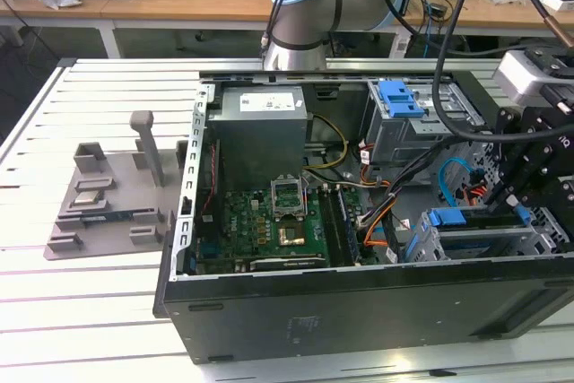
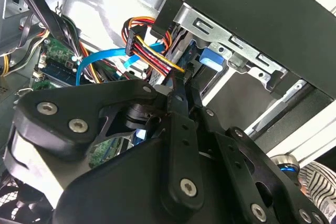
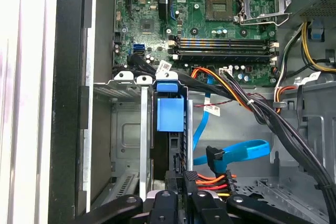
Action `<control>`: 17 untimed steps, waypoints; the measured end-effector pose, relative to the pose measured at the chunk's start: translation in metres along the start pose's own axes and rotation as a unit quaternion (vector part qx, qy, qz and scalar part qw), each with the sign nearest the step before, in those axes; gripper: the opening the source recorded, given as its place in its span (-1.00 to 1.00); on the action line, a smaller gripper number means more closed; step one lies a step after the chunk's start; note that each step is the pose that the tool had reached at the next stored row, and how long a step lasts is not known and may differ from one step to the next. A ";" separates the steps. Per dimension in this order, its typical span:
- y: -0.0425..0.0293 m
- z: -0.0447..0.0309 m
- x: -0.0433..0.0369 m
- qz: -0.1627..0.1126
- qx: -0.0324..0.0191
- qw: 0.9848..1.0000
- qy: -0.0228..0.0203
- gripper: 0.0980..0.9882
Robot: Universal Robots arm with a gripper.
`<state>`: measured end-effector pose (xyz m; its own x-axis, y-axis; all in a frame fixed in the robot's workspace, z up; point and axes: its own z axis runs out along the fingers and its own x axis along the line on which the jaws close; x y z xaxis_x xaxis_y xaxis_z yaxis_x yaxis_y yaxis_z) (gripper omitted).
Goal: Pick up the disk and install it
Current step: 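Insert the first disk wire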
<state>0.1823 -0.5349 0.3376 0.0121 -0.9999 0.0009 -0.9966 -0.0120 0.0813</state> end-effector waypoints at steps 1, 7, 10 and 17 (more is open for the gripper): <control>0.0000 0.0001 0.0000 0.000 0.000 1.000 0.000 -0.84; 0.0012 -0.0149 -0.0020 0.000 0.000 1.000 0.000 -0.67; 0.0021 -0.0253 -0.0054 0.000 0.000 1.000 0.000 -0.86; 0.0039 -0.0485 -0.0080 0.000 0.000 1.000 0.001 -0.98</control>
<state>0.1823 -0.5268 0.3862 0.0121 -0.9999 0.0020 -0.9966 -0.0119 0.0814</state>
